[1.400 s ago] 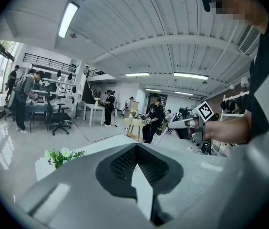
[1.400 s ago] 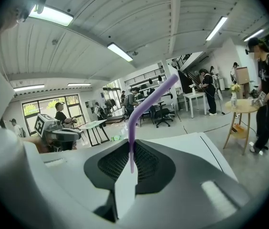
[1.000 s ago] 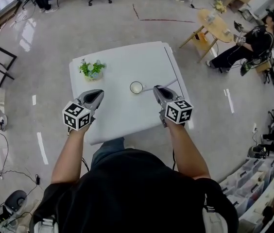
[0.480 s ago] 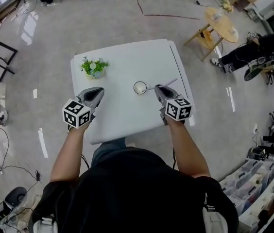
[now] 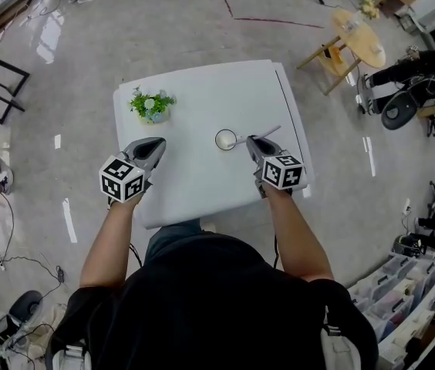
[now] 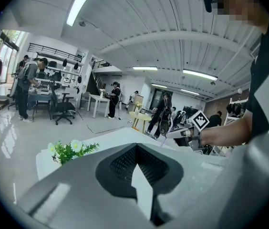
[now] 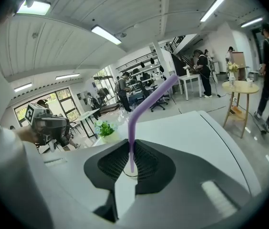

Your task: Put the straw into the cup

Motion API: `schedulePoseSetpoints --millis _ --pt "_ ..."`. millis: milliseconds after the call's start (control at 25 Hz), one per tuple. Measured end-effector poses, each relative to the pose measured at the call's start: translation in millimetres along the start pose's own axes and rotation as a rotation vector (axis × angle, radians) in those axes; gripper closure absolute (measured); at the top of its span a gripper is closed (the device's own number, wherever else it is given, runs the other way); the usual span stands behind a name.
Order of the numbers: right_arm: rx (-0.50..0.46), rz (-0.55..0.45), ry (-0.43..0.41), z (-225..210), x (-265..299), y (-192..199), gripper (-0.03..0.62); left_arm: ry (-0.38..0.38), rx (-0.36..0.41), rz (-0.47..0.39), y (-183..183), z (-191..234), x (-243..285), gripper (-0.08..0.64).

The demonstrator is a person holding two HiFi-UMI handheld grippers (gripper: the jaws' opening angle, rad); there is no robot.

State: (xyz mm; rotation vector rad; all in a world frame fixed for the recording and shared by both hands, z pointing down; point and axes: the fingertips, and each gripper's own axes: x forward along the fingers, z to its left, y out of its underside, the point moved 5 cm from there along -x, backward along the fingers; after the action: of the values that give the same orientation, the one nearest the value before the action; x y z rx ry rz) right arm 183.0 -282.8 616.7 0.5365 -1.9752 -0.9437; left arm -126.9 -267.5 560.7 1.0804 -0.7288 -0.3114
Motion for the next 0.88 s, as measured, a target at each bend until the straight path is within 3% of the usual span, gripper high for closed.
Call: schedulePoseSetpoints --millis 880 --pt "0.039 0.093 -0.017 -17.9 49.3 27.7 0.529 0.002 -0.032 0.054 11.3 22.8 22.5 0.560"
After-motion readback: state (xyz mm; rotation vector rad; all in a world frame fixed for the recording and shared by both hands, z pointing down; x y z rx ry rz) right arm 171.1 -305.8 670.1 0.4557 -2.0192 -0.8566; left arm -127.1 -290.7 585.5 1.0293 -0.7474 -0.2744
